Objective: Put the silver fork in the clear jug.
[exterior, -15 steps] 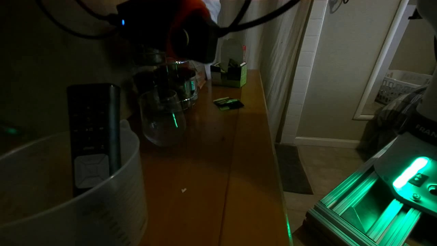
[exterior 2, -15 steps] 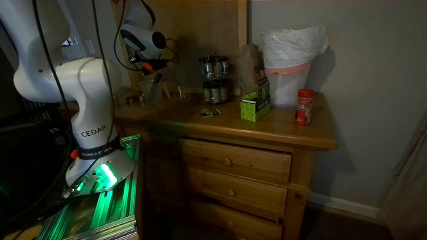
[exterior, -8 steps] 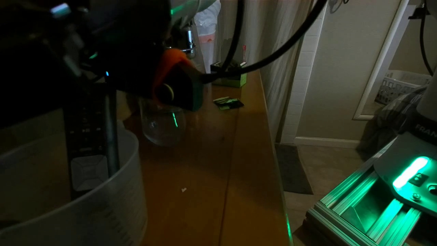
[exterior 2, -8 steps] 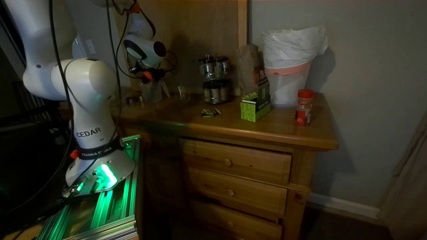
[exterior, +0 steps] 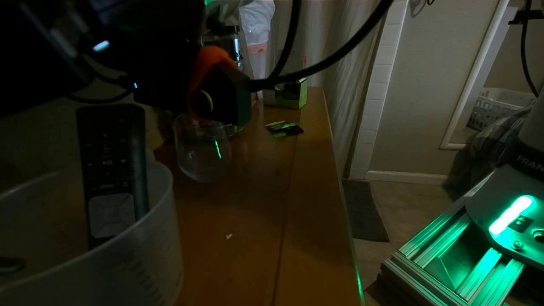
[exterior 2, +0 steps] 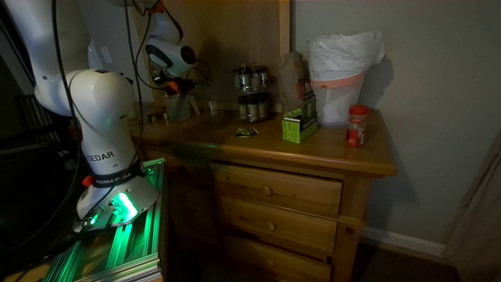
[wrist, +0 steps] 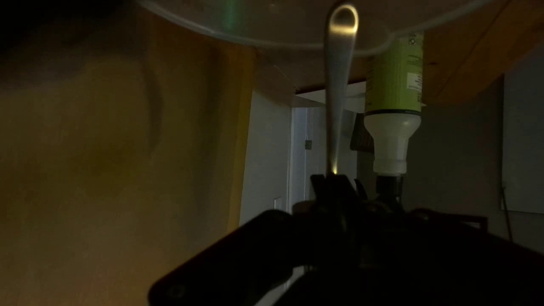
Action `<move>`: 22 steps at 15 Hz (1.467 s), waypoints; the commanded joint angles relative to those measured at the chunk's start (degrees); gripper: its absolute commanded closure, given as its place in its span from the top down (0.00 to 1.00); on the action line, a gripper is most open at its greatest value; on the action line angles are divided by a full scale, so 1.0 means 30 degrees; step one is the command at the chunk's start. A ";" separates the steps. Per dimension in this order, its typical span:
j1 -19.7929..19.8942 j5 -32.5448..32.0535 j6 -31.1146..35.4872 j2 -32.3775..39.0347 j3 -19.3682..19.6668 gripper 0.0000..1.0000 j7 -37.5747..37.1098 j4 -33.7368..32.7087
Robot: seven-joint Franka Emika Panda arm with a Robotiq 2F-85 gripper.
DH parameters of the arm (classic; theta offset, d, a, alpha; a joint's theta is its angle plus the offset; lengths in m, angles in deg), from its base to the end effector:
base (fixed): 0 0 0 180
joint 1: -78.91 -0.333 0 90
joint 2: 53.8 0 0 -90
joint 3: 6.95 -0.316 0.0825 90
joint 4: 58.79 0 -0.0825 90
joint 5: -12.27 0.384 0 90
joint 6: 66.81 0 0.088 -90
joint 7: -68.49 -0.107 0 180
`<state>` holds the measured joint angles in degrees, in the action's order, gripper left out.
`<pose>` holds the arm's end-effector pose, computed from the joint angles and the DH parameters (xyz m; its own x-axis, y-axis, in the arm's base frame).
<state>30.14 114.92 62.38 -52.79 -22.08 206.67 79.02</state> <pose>0.1946 0.4580 0.3149 -0.1956 0.3034 0.9326 0.8758 0.4819 0.0269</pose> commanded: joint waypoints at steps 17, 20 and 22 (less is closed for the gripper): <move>0.2278 -0.0675 0.1121 -0.4847 -0.4135 1.00 -0.0816 0.1247; 0.1956 -0.1309 0.3585 -0.7460 -0.5613 1.00 -0.2049 0.2091; 0.1588 -0.1129 0.5343 -0.9437 -0.6697 1.00 -0.2652 0.2743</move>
<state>36.09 112.58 71.98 -70.54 -38.27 203.09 82.67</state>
